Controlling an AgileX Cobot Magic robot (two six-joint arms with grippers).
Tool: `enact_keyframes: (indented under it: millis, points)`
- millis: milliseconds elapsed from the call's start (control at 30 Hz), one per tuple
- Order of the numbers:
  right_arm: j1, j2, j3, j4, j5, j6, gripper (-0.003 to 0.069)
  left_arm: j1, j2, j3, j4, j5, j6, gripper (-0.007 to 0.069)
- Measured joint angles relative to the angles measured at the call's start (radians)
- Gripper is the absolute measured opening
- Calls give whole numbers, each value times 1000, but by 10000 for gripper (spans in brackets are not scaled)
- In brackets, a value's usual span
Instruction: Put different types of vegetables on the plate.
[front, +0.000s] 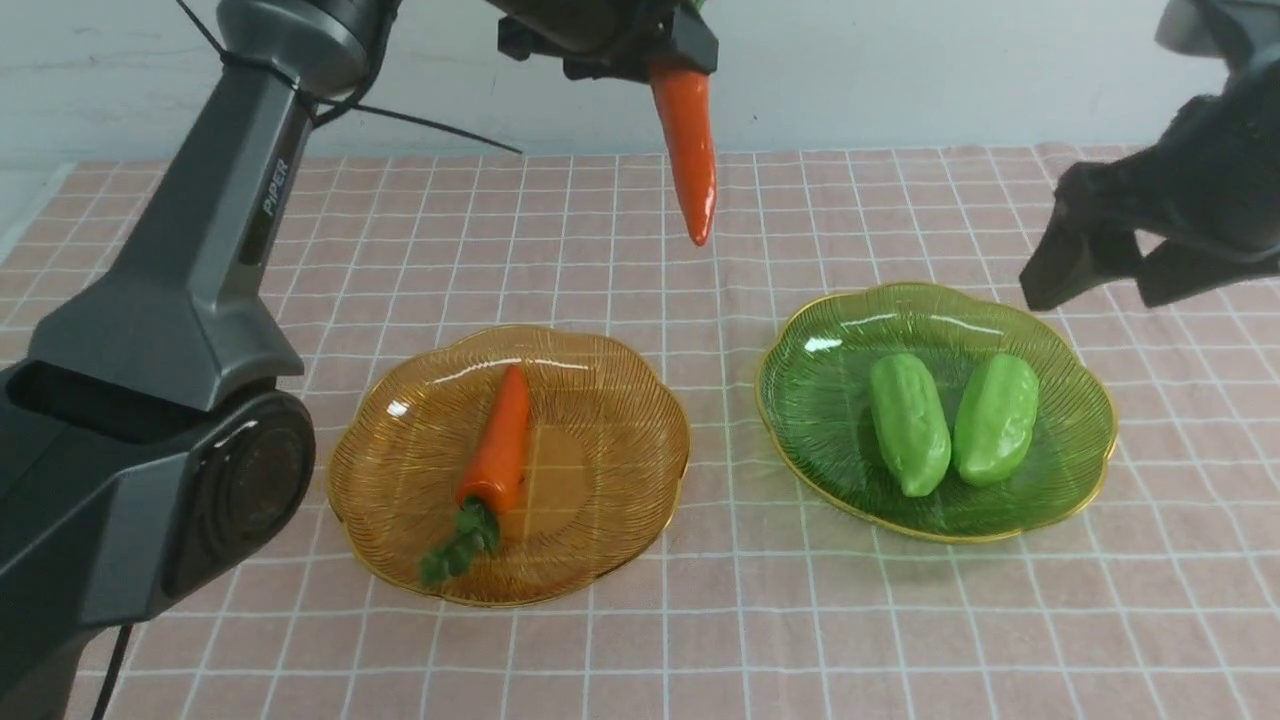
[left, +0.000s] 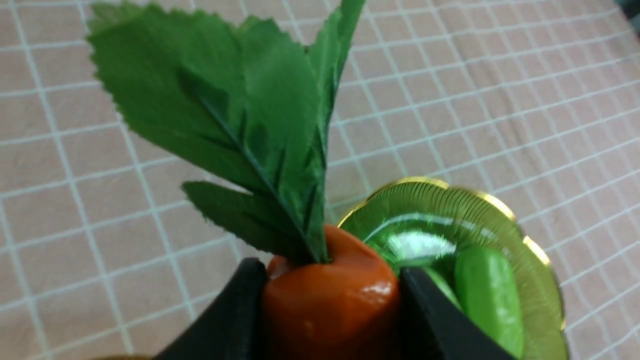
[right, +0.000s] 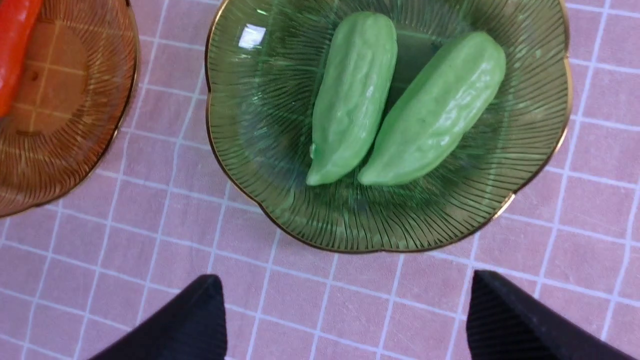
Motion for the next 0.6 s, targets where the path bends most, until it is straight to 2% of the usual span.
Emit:
enact_keyframes:
  millis: [167, 333, 467, 600]
  points:
    - [0, -52, 31, -9, 1, -6, 590, -2, -175, 364, 106, -3, 10, 254]
    - [0, -74, 39, 15, 1, -6, 590, -2, -272, 631, 151, -4, 3, 254]
    - [0, -74, 39, 45, 1, -6, 590, -3, -276, 772, 158, -39, 3, 254]
    - [0, -74, 39, 70, 1, -6, 590, -3, -252, 811, 147, -92, 3, 254]
